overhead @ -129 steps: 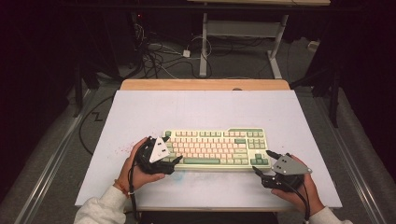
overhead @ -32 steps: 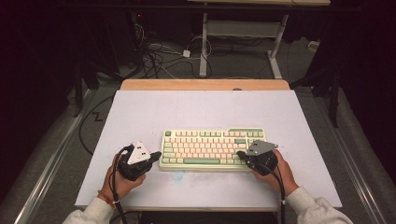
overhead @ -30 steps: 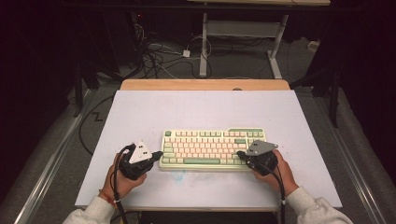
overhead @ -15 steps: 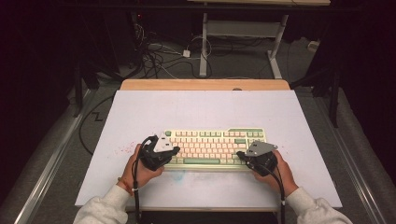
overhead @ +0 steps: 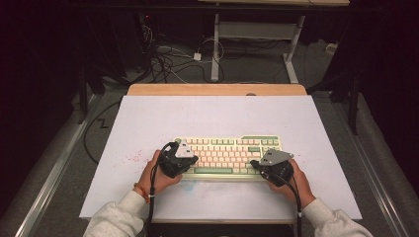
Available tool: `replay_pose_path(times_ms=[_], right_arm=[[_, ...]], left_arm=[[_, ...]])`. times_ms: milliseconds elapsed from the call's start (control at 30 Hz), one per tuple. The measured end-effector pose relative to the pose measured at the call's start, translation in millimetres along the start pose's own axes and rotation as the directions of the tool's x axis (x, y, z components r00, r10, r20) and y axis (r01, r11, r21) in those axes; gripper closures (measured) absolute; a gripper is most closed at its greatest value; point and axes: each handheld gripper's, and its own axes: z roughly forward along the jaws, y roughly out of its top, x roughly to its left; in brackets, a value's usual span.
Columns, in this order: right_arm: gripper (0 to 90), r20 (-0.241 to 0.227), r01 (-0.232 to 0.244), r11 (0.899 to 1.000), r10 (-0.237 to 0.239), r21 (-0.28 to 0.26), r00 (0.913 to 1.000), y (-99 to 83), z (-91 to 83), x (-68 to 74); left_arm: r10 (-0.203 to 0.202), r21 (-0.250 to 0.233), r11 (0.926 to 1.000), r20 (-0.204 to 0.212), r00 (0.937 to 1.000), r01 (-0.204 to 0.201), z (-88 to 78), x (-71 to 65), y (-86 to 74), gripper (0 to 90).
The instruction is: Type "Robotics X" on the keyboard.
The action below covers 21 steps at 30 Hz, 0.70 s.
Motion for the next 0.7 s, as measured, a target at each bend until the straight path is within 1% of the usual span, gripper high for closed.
replay_pose_path(times_ms=[167,200,300,333,433,500,533,567,600,667,700], right_arm=[[90.0,0.001,0.001,1.000,-0.001,0.001,1.0000,0.1,0.0,0.1],[90.0,0.000,0.003,1.000,-0.003,0.001,1.0000,0.1,0.0,-0.1],[90.0,-0.001,0.000,1.000,0.000,0.000,1.0000,-0.1,0.0,-0.1],[90.0,0.000,0.000,1.000,0.000,0.000,1.0000,-0.1,0.0,0.1],[90.0,-0.002,-0.001,1.000,0.001,-0.001,1.0000,-0.3,-0.2,-0.2],[90.0,-0.002,0.000,1.000,0.000,0.000,1.0000,0.0,-0.8,0.0],[90.0,-0.010,-0.010,1.000,0.010,0.001,0.9999,0.5,-1.6,0.2],[90.0,-0.013,-0.005,1.000,0.005,-0.003,0.9999,1.1,-2.6,0.5],[90.0,-0.007,0.008,1.000,-0.008,-0.010,0.9999,2.3,-4.3,1.0],[90.0,-0.005,-0.002,0.999,0.001,-0.039,1.0000,5.9,-9.5,0.0],[90.0,-0.005,-0.005,0.999,0.005,-0.048,1.0000,7.3,-11.8,-0.3]], left_arm=[[0.017,0.016,0.9997,-0.003,0.9999,-0.017,4.0,-2.8,1.1,87.6],[0.015,0.019,0.9997,-0.001,0.9999,-0.015,4.8,-2.9,0.9,87.7],[0.031,0.041,0.9987,-0.016,0.9994,-0.030,7.0,-4.1,0.6,87.7],[0.041,0.059,0.9975,-0.017,0.9990,-0.040,9.0,-4.7,0.0,87.7],[0.043,0.054,0.9977,-0.022,0.9988,-0.042,8.4,-5.4,0.2,87.6],[0.045,0.034,0.9984,-0.024,0.9987,-0.045,6.0,-5.8,0.2,87.5],[0.048,0.028,0.9985,-0.031,0.9984,-0.047,3.9,-6.2,0.9,87.5],[0.050,0.017,0.9986,-0.041,0.9979,-0.050,1.4,-6.1,1.6,87.1],[0.045,-0.001,0.9990,-0.043,0.9981,-0.045,-1.4,-5.6,2.2,86.4],[0.039,-0.031,0.9987,-0.062,0.9973,-0.041,-6.9,-4.8,3.5,84.8],[0.032,-0.044,0.9984,-0.056,0.9979,-0.035,-9.1,-3.9,3.9,84.8]])
